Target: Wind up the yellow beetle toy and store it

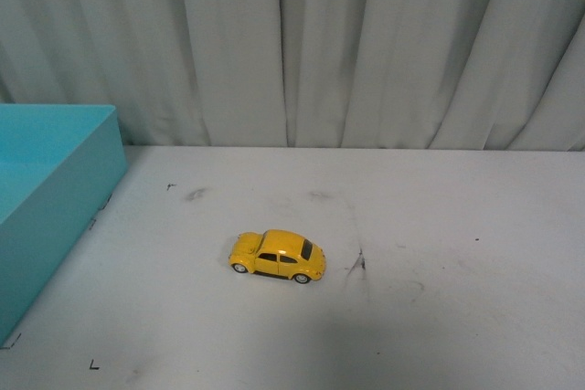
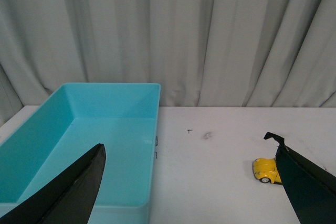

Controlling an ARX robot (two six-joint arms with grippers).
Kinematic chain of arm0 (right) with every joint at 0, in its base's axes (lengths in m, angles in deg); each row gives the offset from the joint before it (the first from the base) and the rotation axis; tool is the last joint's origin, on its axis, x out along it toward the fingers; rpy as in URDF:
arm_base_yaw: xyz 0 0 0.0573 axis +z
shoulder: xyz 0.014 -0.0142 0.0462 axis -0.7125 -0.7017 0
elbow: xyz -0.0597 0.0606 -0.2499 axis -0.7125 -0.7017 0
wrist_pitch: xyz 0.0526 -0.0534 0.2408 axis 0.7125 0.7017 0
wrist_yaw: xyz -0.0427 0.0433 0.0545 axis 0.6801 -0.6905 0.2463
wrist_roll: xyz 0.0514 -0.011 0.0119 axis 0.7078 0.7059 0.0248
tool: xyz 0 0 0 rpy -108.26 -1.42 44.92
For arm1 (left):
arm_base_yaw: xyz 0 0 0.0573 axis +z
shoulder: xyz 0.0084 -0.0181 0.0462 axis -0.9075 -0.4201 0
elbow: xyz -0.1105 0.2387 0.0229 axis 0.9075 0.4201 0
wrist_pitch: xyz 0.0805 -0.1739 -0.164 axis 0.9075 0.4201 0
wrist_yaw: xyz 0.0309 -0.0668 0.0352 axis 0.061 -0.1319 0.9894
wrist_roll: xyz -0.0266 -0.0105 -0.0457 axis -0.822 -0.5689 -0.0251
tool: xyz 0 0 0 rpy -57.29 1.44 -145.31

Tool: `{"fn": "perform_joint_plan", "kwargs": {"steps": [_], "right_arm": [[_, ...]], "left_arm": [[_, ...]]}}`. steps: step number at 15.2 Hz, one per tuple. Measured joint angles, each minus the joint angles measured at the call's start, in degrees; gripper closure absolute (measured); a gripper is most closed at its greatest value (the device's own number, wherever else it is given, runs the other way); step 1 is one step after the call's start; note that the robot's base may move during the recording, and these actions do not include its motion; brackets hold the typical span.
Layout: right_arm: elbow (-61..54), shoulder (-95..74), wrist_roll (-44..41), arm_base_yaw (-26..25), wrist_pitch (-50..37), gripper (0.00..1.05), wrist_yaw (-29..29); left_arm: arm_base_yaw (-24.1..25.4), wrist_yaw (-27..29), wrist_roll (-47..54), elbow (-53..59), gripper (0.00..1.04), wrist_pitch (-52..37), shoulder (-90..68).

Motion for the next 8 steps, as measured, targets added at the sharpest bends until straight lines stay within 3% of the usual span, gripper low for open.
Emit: {"fn": "perform_joint_plan", "kwargs": {"steps": [2,3,4,5,8], "right_arm": [[0.0,0.0,0.0,0.0,0.0,0.51,0.0],[0.0,0.0,0.0,0.0,0.0,0.26,0.0],[0.0,0.0,0.0,0.0,0.0,0.07,-0.2],[0.0,0.0,0.0,0.0,0.0,0.06,0.0],[0.0,-0.1,0.0,0.0,0.0,0.06,0.0]], "left_arm": [[0.0,0.0,0.0,0.0,0.07,0.0,0.0],[0.0,0.0,0.0,0.0,0.07,0.0,0.0],[-2.2,14.3,-13.2,-8.4,0.07,12.3,-15.5],[3.2,16.0,-19.4,-13.0,0.07,2.8,-27.8],[5.7,9.5,-20.0,-23.5,0.07,-16.7,-53.9]]}}
